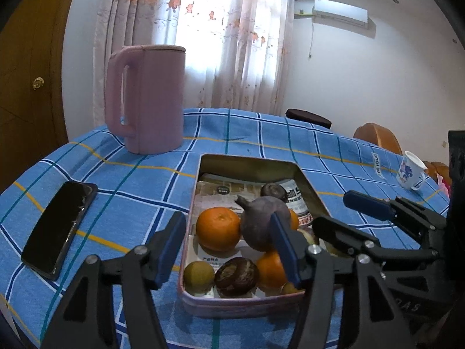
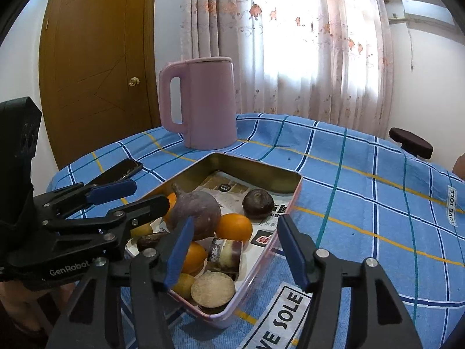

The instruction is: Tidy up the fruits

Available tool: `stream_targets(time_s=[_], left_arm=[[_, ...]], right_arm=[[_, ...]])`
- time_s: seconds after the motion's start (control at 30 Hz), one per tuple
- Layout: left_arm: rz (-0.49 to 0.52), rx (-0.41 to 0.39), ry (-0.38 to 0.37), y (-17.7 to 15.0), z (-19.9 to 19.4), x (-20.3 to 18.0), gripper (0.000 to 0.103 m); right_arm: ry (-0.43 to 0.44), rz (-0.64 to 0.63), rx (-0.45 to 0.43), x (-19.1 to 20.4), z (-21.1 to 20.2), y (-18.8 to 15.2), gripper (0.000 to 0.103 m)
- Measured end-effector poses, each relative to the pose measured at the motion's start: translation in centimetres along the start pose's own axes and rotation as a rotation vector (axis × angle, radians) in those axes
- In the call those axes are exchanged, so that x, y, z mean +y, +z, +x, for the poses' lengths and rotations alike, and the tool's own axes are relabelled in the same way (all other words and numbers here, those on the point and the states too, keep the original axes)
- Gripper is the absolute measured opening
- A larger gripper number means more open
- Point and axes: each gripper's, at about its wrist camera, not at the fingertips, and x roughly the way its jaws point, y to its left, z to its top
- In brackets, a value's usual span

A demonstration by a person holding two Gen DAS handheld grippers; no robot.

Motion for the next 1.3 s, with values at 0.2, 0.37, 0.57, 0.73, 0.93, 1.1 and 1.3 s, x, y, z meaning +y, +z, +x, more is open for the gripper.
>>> stream_targets(time_s=[0.2,0.37,0.57,0.73,0.93,1.1,1.3], left_arm=[[-0.006,-0.029,0.011,0.2,-0.9,0.2,0.077],[-0.008,-0.074,0.007,0.6,-2.3,0.1,0.095],[0.006,-0.103,-0.003,0.9,-3.4,-0.6,0.098],[0.01,-0.11,-0.012,1.0,-3.9,-1.1,0.099],[0.021,-0.112,-0.02,1.1,-4.4,-1.8,0.1],[0.023,-0.121,-0.022,1.2,-4.9,-2.1,0.102],[0.036,-0.12,-0.026,1.3,-5.2,-2.7,0.102]], right_arm=[[-0.036,0.015,-0.053,-0.3,-1.1,-0.1,0.068],[-0.074,0.061,-0.051,-1.3,-1.8,-0.3,0.069],[-0.121,0.082,-0.081,-2.0,-4.2,-0.2,0.071],[-0.158,0.094,-0.114,-2.6,-6.2,0.1,0.075],[-0.18,0.114,-0.125,-3.3,-7.4,0.1,0.075],[-0.19,0.122,-0.142,-3.3,-8.5,0.1,0.075],[-0.2,0.122,-0.155,-3.4,-9.4,0.3,0.075]])
